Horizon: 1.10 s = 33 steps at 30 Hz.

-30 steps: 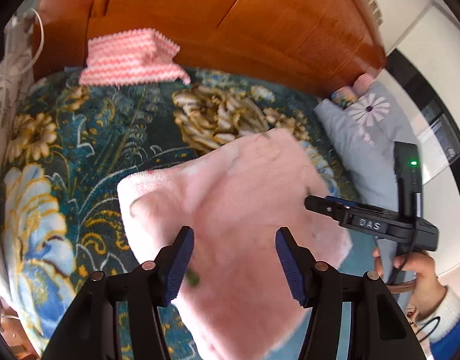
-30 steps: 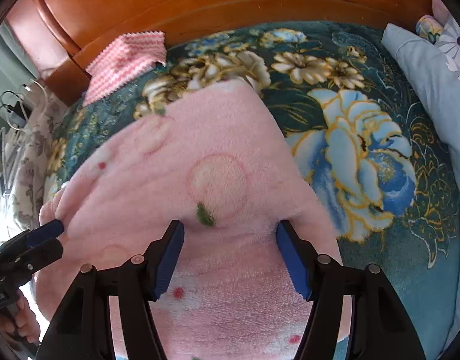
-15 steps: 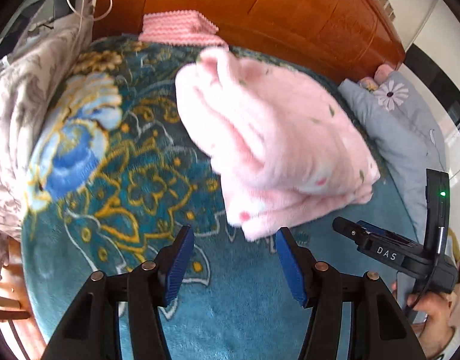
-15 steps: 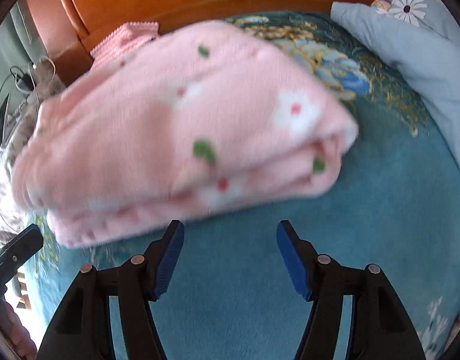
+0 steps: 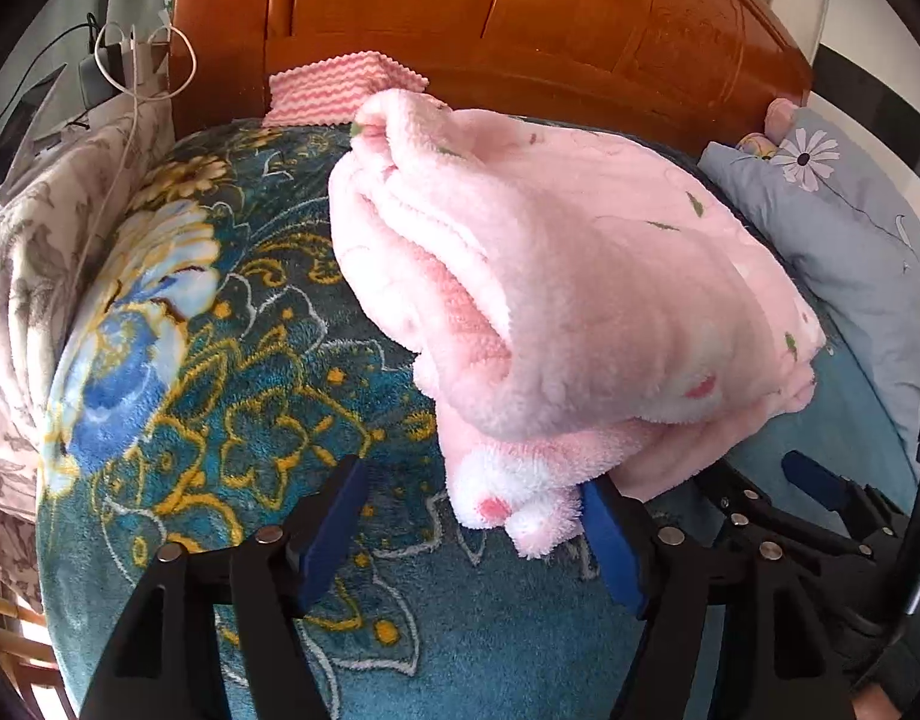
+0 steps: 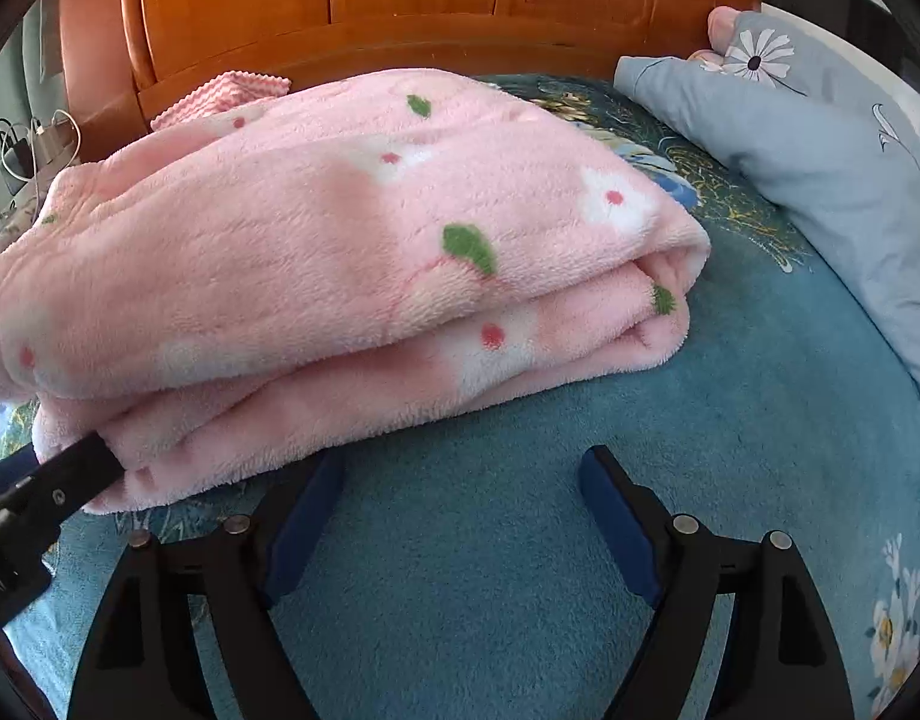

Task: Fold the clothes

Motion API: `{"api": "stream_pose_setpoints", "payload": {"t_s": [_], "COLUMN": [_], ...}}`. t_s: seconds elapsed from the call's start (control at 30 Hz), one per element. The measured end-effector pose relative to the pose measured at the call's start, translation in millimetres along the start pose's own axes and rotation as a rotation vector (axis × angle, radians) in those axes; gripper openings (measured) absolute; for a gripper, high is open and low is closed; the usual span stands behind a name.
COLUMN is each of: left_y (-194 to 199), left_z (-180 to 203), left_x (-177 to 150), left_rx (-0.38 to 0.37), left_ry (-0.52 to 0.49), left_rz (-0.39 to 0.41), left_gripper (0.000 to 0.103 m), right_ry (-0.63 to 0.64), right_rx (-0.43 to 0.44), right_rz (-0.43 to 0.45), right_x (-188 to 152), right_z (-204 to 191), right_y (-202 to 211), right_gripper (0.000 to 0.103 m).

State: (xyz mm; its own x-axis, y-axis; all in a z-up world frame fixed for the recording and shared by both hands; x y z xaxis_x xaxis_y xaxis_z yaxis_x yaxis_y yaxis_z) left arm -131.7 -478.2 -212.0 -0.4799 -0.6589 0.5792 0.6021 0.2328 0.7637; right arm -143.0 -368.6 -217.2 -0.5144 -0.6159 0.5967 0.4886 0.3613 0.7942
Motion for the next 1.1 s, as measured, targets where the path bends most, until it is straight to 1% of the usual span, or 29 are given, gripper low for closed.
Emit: {"api": "stream_pose_setpoints", "payload": {"t_s": [0.07, 0.13, 0.17, 0.27, 0.67, 1.1], "left_y": [-1.0, -2.9, -4.2, -7.4, -8.9, -5.9], "left_z": [-0.6, 3.2, 4.3, 5.4, 5.6, 5.1], "left_x": [0.8, 0.1, -0.2, -1.0, 0.5, -3.8], "left_rx": [-0.004, 0.012, 0.019, 0.029, 0.009, 0.018], "left_ry": [0.026, 0.02, 0.013, -0.001, 0.001, 0.019], "left_rz": [0.007, 0.018, 0.02, 0.019, 0.019, 0.028], "left_gripper": [0.081, 0.084, 0.088, 0.09, 0.092, 0.093], "right_ry": [-0.009, -0.011, -0.01, -0.013, -0.034, -0.04], "right_rx": [0.007, 0.007, 0.005, 0.001, 0.025, 0.037], "right_rz": [0.001, 0.002, 0.003, 0.001, 0.003, 0.003], "right_x": [-1.2, -2.3, -2.7, -5.6, -6.3, -5.7], "right_z": [1.9, 3.9, 5.0, 7.2, 8.5, 9.2], "right_y": [-0.7, -2.1, -3.7, -5.2, -5.6, -5.5], "right_gripper": [0.084, 0.086, 0.086, 0.089, 0.091, 0.091]}}
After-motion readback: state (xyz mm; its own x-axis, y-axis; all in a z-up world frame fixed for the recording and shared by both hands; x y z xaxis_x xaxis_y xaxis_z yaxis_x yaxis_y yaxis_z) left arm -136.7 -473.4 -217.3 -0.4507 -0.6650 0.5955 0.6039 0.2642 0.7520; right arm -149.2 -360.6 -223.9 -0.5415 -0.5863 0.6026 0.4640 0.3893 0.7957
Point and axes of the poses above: each gripper's, at about its wrist camera, not at the fingertips, and y roughly against the way its jaws point, z to its right, x to its top, the point moved 7 cm from there along -y, roughly the way its jaws point, and after that the axes turned 10 degrees about y, right-handed, at the moved point
